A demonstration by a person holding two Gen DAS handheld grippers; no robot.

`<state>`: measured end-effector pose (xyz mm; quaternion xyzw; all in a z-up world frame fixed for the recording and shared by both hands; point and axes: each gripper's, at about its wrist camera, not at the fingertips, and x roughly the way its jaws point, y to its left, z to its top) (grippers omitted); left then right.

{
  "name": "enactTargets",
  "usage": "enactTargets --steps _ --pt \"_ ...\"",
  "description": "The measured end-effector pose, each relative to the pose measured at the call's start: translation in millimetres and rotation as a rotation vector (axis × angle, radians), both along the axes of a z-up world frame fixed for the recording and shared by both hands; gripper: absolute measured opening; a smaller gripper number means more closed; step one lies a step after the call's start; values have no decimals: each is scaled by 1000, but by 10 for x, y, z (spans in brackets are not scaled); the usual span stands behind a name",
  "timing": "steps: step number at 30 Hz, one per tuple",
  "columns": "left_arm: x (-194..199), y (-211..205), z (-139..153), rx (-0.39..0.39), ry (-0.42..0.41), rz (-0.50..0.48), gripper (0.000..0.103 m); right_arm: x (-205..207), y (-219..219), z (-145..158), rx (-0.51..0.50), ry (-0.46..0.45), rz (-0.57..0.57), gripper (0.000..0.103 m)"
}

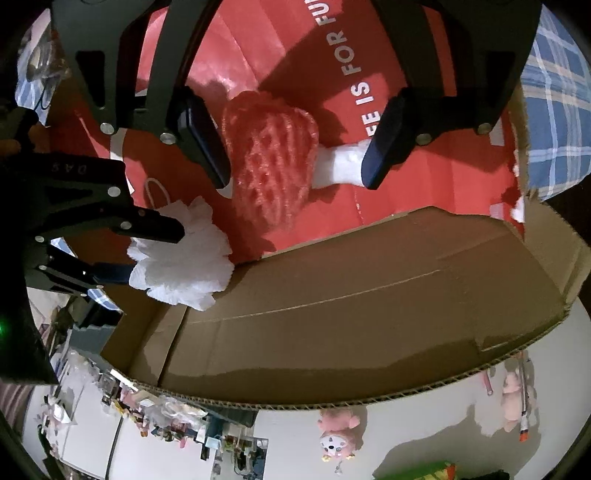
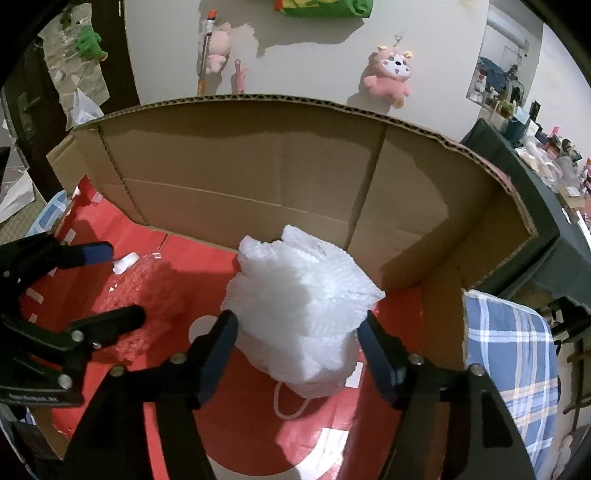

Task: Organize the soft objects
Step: 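Open the left gripper releasing the coral ball while the right gripper releases the pouf, then grasp the small white cloth inside the box with the left gripper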

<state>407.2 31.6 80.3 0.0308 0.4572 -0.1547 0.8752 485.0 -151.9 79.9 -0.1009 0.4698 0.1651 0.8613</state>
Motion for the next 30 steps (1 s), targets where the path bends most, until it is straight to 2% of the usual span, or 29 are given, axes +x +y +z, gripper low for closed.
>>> enactTargets --steps 10,20,23,27,30 --pt "-117 150 56 41 7 4 77 -95 -61 97 11 -15 3 80" --pt "-173 285 162 61 26 -50 77 -161 -112 237 21 -36 18 80" --pt "-197 340 201 66 2 -42 77 -181 -113 241 21 -38 20 80" --pt "-125 354 156 142 9 -17 77 -206 -105 236 19 -39 25 80" --pt "-56 315 95 188 24 -42 77 -220 -72 224 9 -39 44 80"
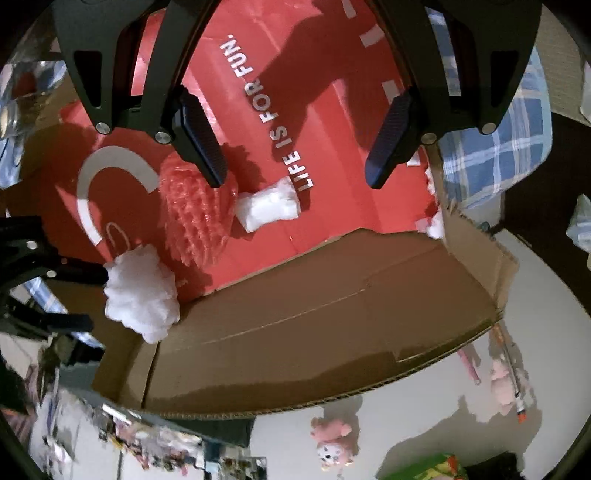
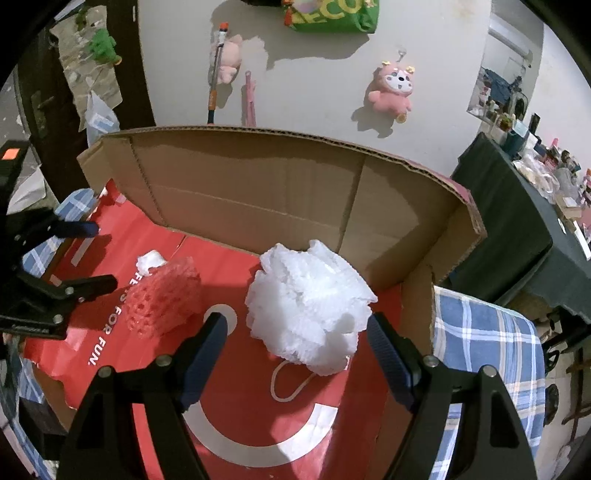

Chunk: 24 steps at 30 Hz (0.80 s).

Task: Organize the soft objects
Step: 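Grasp the small white cloth inside the box with the left gripper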

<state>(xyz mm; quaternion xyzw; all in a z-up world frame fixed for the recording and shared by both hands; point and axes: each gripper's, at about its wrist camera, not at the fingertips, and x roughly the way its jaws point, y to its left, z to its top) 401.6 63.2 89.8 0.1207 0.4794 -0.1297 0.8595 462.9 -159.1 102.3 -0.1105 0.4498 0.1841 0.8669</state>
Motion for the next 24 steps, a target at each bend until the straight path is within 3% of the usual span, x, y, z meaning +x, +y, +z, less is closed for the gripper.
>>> enactTargets --steps 6,12,21,24 --pt "52 -171 -67 74 -2 -116 76 -11 25 -31 1 4 38 80" --pt "172 -245 -161 123 36 -158 58 -3 38 -61 2 12 63 80" --pt "275 -321 -270 179 43 -198 57 2 53 -98 15 14 78 80" --pt "277 -392 -306 206 37 -223 32 -1 35 -88 36 13 81 80"
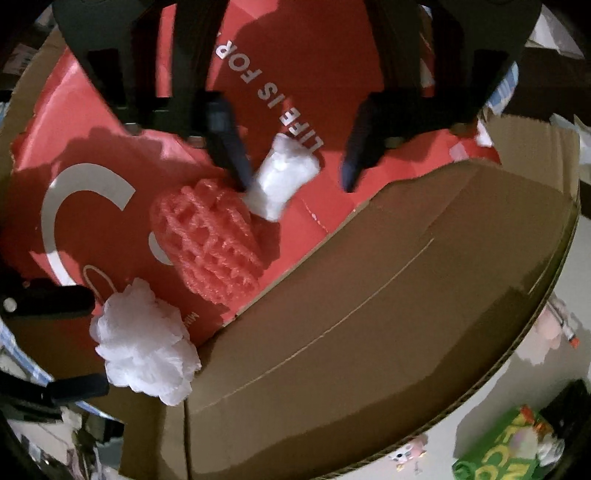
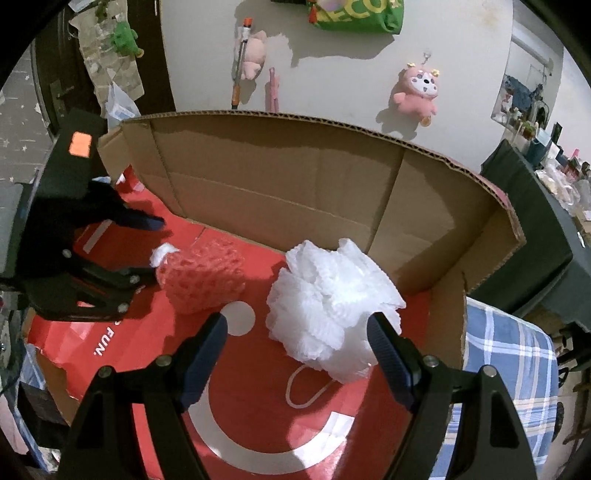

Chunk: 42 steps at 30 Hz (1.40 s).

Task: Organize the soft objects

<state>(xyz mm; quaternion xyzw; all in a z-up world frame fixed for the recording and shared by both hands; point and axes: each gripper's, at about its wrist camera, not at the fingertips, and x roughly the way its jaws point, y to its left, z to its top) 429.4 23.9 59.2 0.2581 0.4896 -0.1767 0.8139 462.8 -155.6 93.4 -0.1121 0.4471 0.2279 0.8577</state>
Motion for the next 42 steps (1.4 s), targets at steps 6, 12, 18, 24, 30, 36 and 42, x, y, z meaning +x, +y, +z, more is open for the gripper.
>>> enactTargets --steps 6,12,18,24,30,36,42 --pt "-119 -75 -90 3 29 -38 12 -63 1 65 21 -13 5 80" --pt "-280 29 31 -39 19 -6 11 -153 -32 159 34 -32 1 80" --pt "-587 73 348 -105 -29 27 11 -345 -153 365 62 -64 -25 80" --pt "-1086 137 874 -241 -114 37 11 -745 -365 747 115 -131 -66 80" --pt "-1662 158 1292 -356 -209 22 11 -1386 -552 1161 155 -230 -85 82" --pt "-2550 165 1467 -431 -266 -8 11 -2161 -672 1258 186 -301 -75 88" --pt "-3222 78 1231 -473 -257 -1 11 -2880 -744 961 204 -330 -69 91"
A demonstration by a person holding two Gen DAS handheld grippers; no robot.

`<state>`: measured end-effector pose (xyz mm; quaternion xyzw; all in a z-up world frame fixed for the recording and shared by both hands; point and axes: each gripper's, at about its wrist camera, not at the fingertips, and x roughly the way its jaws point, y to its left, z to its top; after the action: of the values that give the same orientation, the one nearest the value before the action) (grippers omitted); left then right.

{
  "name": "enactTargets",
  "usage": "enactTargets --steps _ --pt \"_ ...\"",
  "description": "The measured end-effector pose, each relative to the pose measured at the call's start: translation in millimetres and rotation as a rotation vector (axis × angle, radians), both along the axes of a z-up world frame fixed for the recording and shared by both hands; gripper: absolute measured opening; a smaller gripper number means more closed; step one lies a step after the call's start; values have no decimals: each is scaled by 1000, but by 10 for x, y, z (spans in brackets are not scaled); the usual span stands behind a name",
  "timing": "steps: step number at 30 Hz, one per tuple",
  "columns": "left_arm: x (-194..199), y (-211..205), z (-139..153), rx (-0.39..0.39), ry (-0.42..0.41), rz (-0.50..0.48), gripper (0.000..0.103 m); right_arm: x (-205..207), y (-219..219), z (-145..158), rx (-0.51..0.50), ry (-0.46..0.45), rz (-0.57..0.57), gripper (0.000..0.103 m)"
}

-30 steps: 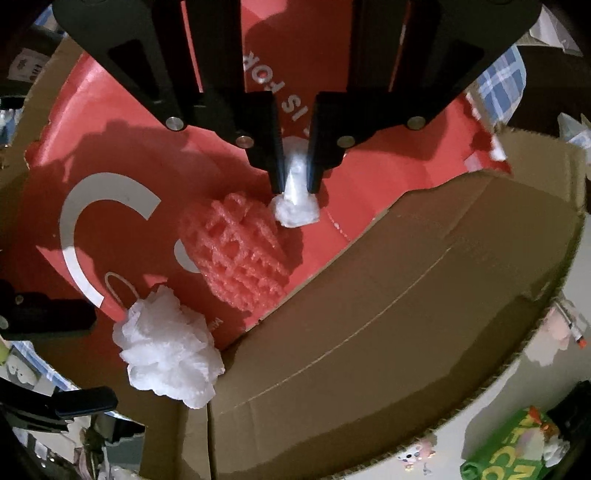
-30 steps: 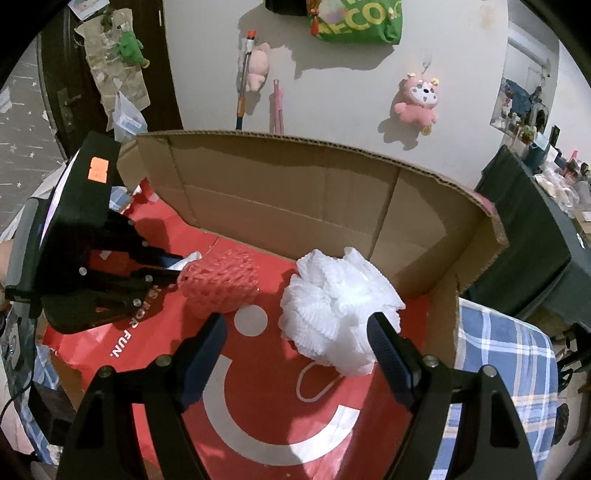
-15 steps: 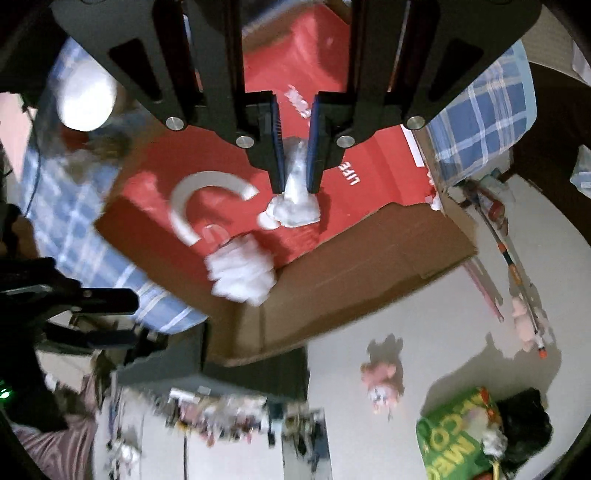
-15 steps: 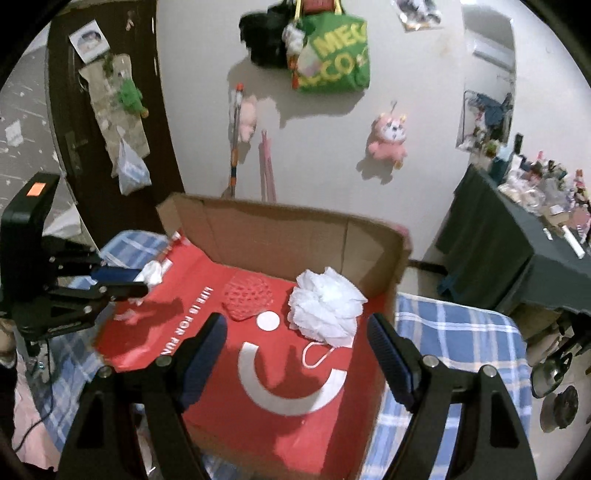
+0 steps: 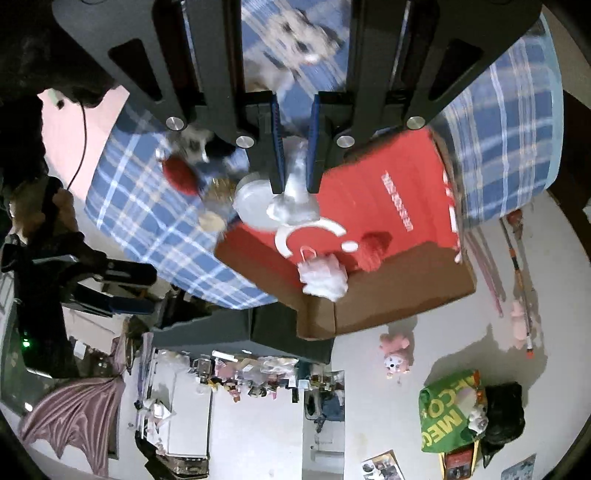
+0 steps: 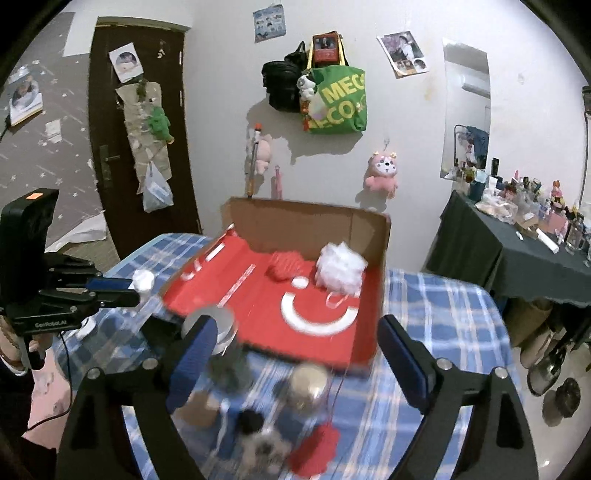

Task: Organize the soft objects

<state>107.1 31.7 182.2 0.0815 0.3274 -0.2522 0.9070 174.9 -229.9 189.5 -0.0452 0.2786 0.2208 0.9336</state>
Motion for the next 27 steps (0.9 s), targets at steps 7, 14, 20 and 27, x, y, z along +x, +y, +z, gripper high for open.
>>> enactTargets --steps 7,14,20,27 --pt "-439 -151 -526 -9 32 45 11 -473 12 -611 -2 33 -40 91" --pt "-387 -186 -1101 80 83 165 11 -559 -10 -1080 19 97 -83 91" --pt "-380 -163 -1292 108 82 208 11 -555 43 -1279 -21 104 -119 91" --pt "-368 -123 -1352 80 94 213 12 -545 47 -1374 -13 123 -123 91"
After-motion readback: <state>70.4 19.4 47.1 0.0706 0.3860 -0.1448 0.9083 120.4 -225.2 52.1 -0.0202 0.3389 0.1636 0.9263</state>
